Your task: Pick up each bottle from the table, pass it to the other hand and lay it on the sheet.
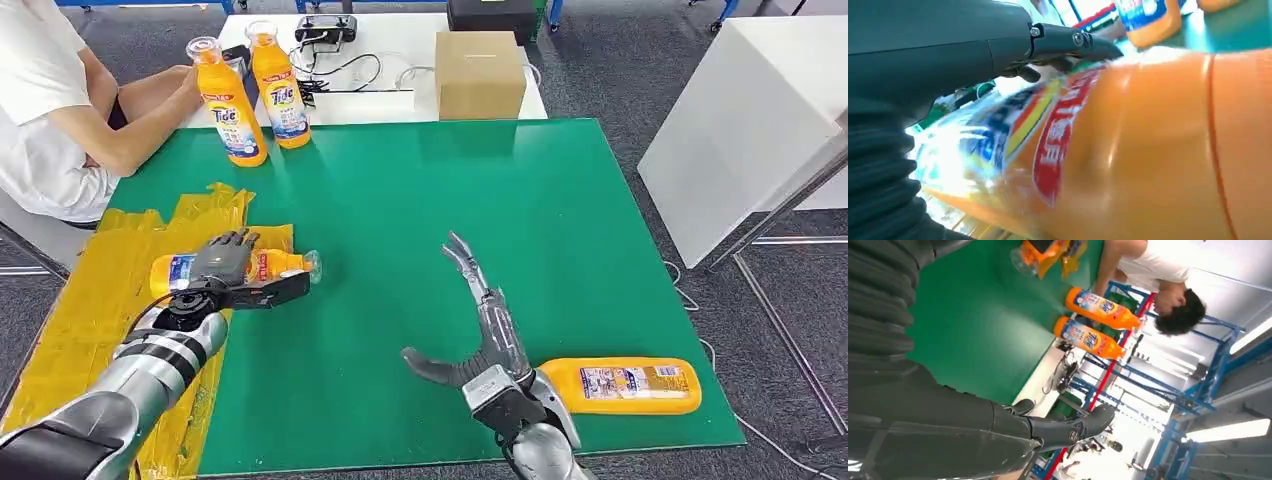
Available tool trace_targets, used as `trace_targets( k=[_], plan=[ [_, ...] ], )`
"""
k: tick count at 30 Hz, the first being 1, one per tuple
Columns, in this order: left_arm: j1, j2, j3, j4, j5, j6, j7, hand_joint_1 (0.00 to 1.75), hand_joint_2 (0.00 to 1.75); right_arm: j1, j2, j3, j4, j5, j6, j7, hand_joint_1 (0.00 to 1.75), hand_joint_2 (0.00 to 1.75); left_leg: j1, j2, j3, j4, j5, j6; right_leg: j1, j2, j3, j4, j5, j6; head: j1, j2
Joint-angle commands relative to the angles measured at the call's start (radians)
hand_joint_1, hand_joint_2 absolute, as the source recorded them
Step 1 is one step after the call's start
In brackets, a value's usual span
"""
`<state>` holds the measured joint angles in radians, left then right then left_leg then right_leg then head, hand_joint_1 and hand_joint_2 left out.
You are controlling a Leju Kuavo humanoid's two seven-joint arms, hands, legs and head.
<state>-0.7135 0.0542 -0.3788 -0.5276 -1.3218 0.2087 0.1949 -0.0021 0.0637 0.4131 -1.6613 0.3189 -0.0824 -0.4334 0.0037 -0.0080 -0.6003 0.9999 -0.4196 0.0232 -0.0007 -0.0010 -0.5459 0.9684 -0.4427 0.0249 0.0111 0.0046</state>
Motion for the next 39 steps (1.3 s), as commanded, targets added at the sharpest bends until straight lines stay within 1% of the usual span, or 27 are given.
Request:
trace_targets(
  k=[1, 6, 9, 11, 12, 13, 14, 15, 18, 19, 21, 22, 23, 24, 25, 26, 27, 29, 30, 31, 32, 33, 34, 35, 36, 38, 39],
  plan=[
    [0.001, -0.010, 0.055, 0.003, -0.015, 0.083, -0.001, 0.00, 0.00, -0.038, -0.008, 0.009, 0.108, 0.021, -0.007, 0.002, 0.00, 1.75, 0.000, 0.002, 0.002, -0.001, -0.001, 0.000, 0.000, 0.002, 0.002, -0.001, 0.000, 0.000, 0.000, 0.000],
    [0.001, -0.010, 0.055, 0.003, -0.015, 0.083, -0.001, 0.00, 0.00, -0.038, -0.008, 0.009, 0.108, 0.021, -0.007, 0.002, 0.00, 1.75, 0.001, 0.001, 0.004, -0.001, -0.001, -0.001, 0.001, 0.001, 0.004, -0.002, -0.001, 0.000, 0.000, 0.000],
    [0.023, -0.014, 0.077, -0.033, -0.006, 0.121, -0.026, 0.00, 0.00, -0.033, -0.015, -0.003, 0.102, 0.033, -0.018, 0.012, 0.00, 1.75, 0.000, 0.001, 0.002, -0.001, -0.001, 0.000, 0.000, 0.001, 0.002, -0.001, 0.000, 0.000, 0.000, 0.000],
    [0.055, -0.020, 0.096, -0.090, 0.013, 0.144, -0.060, 0.00, 0.00, -0.020, -0.021, -0.019, 0.093, 0.048, -0.034, 0.013, 0.00, 1.75, 0.001, 0.001, 0.005, -0.001, -0.002, -0.001, 0.001, 0.001, 0.006, -0.002, -0.001, 0.000, 0.000, 0.000],
    [0.079, -0.028, 0.112, -0.136, 0.046, 0.144, -0.099, 0.00, 0.00, -0.011, -0.024, -0.028, 0.085, 0.060, -0.045, 0.013, 0.00, 1.75, 0.000, 0.001, 0.003, -0.001, -0.001, 0.000, 0.000, 0.001, 0.003, -0.002, -0.001, 0.000, 0.000, 0.000],
    [0.115, -0.037, 0.129, -0.211, 0.103, 0.146, -0.155, 0.00, 0.00, 0.001, -0.030, -0.040, 0.073, 0.076, -0.060, 0.011, 0.00, 1.75, 0.001, 0.001, 0.005, -0.001, -0.002, -0.001, 0.001, 0.000, 0.005, -0.002, -0.001, 0.000, 0.000, 0.000],
    [0.147, -0.035, 0.121, -0.280, 0.121, 0.162, -0.186, 0.00, 0.00, 0.011, -0.036, -0.049, 0.062, 0.085, -0.070, 0.010, 0.00, 1.75, 0.000, 0.000, 0.003, -0.001, -0.001, 0.000, 0.000, -0.001, 0.003, -0.002, -0.001, 0.001, 0.000, 0.000],
    [0.191, -0.033, 0.112, -0.370, 0.137, 0.167, -0.195, 0.00, 1.75, 0.028, -0.046, -0.060, 0.041, 0.105, -0.088, 0.010, 0.00, 1.75, 0.000, 0.000, 0.004, -0.001, -0.001, 0.000, 0.000, -0.001, 0.004, -0.002, -0.001, 0.001, 0.000, 0.000],
    [0.207, -0.032, 0.108, -0.408, 0.141, 0.152, -0.187, 0.00, 1.75, 0.035, -0.050, -0.069, 0.032, 0.103, -0.089, 0.010, 0.00, 1.75, 0.000, -0.001, 0.004, 0.000, -0.002, 0.000, 0.000, -0.002, 0.005, -0.002, -0.002, 0.001, 0.000, 0.000],
    [0.230, -0.028, 0.102, -0.461, 0.168, 0.141, -0.207, 0.00, 1.75, 0.042, -0.053, -0.071, 0.024, 0.123, -0.100, 0.012, 0.00, 1.75, 0.000, -0.001, 0.002, 0.000, -0.001, 0.000, 0.000, -0.001, 0.002, -0.001, -0.001, 0.001, 0.000, 0.000],
    [0.295, -0.022, 0.091, -0.598, 0.317, 0.069, -0.299, 0.00, 1.75, 0.076, -0.078, -0.090, -0.016, 0.193, -0.147, 0.024, 0.00, 1.75, 0.000, 0.000, 0.001, 0.000, -0.001, 0.000, 0.000, 0.000, 0.001, -0.001, -0.001, 0.001, 0.000, 0.000],
    [0.331, -0.010, 0.084, -0.673, 0.395, 0.020, -0.332, 0.00, 1.75, 0.095, -0.098, -0.098, -0.041, 0.225, -0.162, 0.034, 0.00, 1.75, 0.000, 0.001, 0.003, 0.000, -0.003, 0.000, 0.000, 0.001, 0.004, -0.002, -0.002, 0.001, 0.000, 0.000],
    [0.368, 0.004, 0.078, -0.742, 0.473, -0.027, -0.363, 0.00, 1.75, 0.114, -0.123, -0.107, -0.065, 0.254, -0.166, 0.046, 0.00, 1.75, -0.001, 0.001, 0.001, 0.000, -0.001, 0.000, 0.000, 0.000, 0.001, -0.001, -0.001, 0.000, 0.000, 0.000],
    [0.418, 0.027, 0.074, -0.826, 0.587, -0.092, -0.413, 0.00, 1.75, 0.135, -0.164, -0.118, -0.087, 0.327, -0.174, 0.069, 0.00, 1.75, 0.000, 0.001, 0.003, 0.000, -0.003, 0.000, 0.000, 0.000, 0.003, -0.002, -0.002, 0.001, 0.000, 0.000],
    [0.446, 0.038, 0.075, -0.868, 0.624, -0.106, -0.436, 0.00, 1.75, 0.148, -0.187, -0.128, -0.097, 0.383, -0.186, 0.090, 0.00, 1.75, -0.001, 0.001, 0.001, -0.001, -0.001, 0.000, 0.000, 0.000, 0.001, -0.002, -0.001, 0.000, 0.000, 0.000],
    [0.482, 0.047, 0.076, -0.915, 0.640, -0.103, -0.457, 0.00, 1.75, 0.160, -0.216, -0.138, -0.094, 0.486, -0.197, 0.141, 0.00, 1.75, -0.001, 0.002, 0.005, -0.001, -0.004, 0.000, 0.000, 0.001, 0.005, -0.003, -0.003, 0.001, 0.000, 0.000],
    [0.521, 0.048, 0.077, -0.958, 0.672, -0.117, -0.479, 0.00, 1.75, 0.172, -0.251, -0.146, -0.089, 0.540, -0.183, 0.175, 0.00, 1.75, -0.001, 0.002, 0.003, -0.001, -0.003, 0.000, 0.000, 0.001, 0.003, -0.002, -0.002, 0.001, 0.000, 0.000],
    [0.565, 0.039, 0.079, -0.993, 0.756, -0.167, -0.521, 0.00, 1.75, 0.183, -0.311, -0.148, -0.079, 0.608, -0.158, 0.217, 0.00, 1.75, -0.001, 0.003, 0.006, -0.001, -0.005, 0.000, 0.000, 0.003, 0.006, -0.003, -0.003, 0.001, 0.000, 0.000],
    [0.573, 0.037, 0.077, -0.994, 0.755, -0.167, -0.520, 0.00, 1.75, 0.188, -0.323, -0.153, -0.079, 0.605, -0.162, 0.211, 0.00, 1.75, -0.001, 0.002, 0.003, -0.001, -0.004, 0.000, 0.000, 0.001, 0.004, -0.003, -0.002, 0.001, 0.000, 0.000],
    [0.578, 0.033, 0.076, -0.994, 0.774, -0.174, -0.533, 0.00, 1.75, 0.189, -0.333, -0.158, -0.073, 0.628, -0.158, 0.226, 0.00, 1.75, -0.001, 0.002, 0.006, -0.001, -0.005, 0.000, 0.000, 0.001, 0.007, -0.004, -0.003, 0.001, 0.000, 0.000],
    [0.587, 0.026, 0.081, -0.994, 0.794, -0.180, -0.544, 0.00, 1.75, 0.193, -0.350, -0.160, -0.077, 0.653, -0.148, 0.254, 0.00, 1.75, -0.001, 0.002, 0.003, -0.001, -0.004, 0.000, -0.001, 0.001, 0.003, -0.002, -0.002, 0.001, 0.000, 0.000],
    [0.613, 0.010, 0.094, -1.004, 0.826, -0.186, -0.558, 0.00, 1.75, 0.202, -0.399, -0.165, -0.082, 0.713, -0.123, 0.324, 0.00, 1.75, -0.001, 0.001, 0.004, 0.000, -0.005, 0.001, 0.000, 0.001, 0.005, -0.002, -0.003, 0.001, 0.000, 0.000],
    [0.636, -0.010, 0.108, -1.015, 0.866, -0.195, -0.569, 0.00, 1.75, 0.214, -0.444, -0.175, -0.085, 0.751, -0.097, 0.376, 0.00, 1.75, -0.002, 0.000, 0.002, 0.000, -0.004, 0.001, -0.001, 0.000, 0.002, -0.002, -0.002, 0.001, 0.000, 0.000],
    [0.651, -0.024, 0.110, -1.019, 0.883, -0.203, -0.572, 0.00, 1.75, 0.229, -0.476, -0.188, -0.091, 0.747, -0.087, 0.390, 0.00, 1.75, -0.002, 0.000, 0.003, 0.000, -0.005, 0.001, -0.001, 0.000, 0.004, -0.003, -0.002, 0.001, 0.000, 0.000],
    [0.670, -0.048, 0.115, -1.019, 0.916, -0.212, -0.577, 0.00, 1.75, 0.258, -0.534, -0.210, -0.105, 0.704, -0.051, 0.396, 0.00, 1.75, -0.002, 0.000, 0.002, 0.000, -0.004, 0.001, -0.001, 0.000, 0.002, -0.002, -0.002, 0.001, 0.000, 0.000],
    [0.678, -0.073, 0.099, -0.992, 0.881, -0.171, -0.562, 0.00, 1.75, 0.309, -0.600, -0.260, -0.128, 0.655, -0.028, 0.396, 0.00, 1.75, -0.003, -0.001, 0.001, 0.000, -0.004, 0.002, -0.002, -0.002, 0.002, -0.002, -0.002, 0.001, -0.001, 0.000],
    [0.673, -0.085, 0.086, -0.963, 0.887, -0.170, -0.558, 0.00, 1.75, 0.335, -0.630, -0.299, -0.137, 0.621, -0.013, 0.392, 0.00, 1.75, -0.003, -0.003, 0.003, 0.000, -0.005, 0.002, -0.002, -0.004, 0.004, -0.003, -0.003, 0.002, 0.000, 0.000]
  ],
)
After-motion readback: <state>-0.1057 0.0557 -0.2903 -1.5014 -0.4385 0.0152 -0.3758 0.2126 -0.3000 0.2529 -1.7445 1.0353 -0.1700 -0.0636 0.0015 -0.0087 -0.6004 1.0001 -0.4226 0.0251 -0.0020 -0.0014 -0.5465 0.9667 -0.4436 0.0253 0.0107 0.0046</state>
